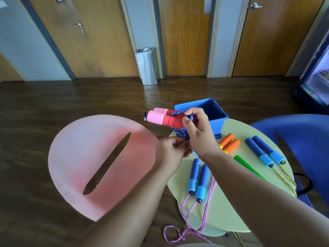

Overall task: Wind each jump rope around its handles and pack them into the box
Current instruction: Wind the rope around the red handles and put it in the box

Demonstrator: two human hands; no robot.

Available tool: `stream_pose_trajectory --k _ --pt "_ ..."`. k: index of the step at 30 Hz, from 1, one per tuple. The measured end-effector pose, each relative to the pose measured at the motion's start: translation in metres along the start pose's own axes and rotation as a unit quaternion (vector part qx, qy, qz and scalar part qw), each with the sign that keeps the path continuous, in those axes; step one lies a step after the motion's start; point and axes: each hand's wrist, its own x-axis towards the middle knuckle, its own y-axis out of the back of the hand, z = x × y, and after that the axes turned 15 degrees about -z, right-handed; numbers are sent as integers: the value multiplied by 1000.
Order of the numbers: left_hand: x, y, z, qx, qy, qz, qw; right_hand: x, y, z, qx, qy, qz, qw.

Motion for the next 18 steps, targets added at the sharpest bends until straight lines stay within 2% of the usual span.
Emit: stream_pose_trajectory --k 8,12,16,18 --pt "1 -7 -4 52 -22 34 998 -2 10 2 73 -6 -32 997" --pt "-1 -6 -8 24 -13 36 999 -3 8 4 21 -23 -42 999" --pt "-2 -7 -8 144 -5 63 987 -8 6 8 -31 -11 -20 999" --pt "-2 -7 -5 138 32 46 989 -12 6 14 -51 -9 -7 999"
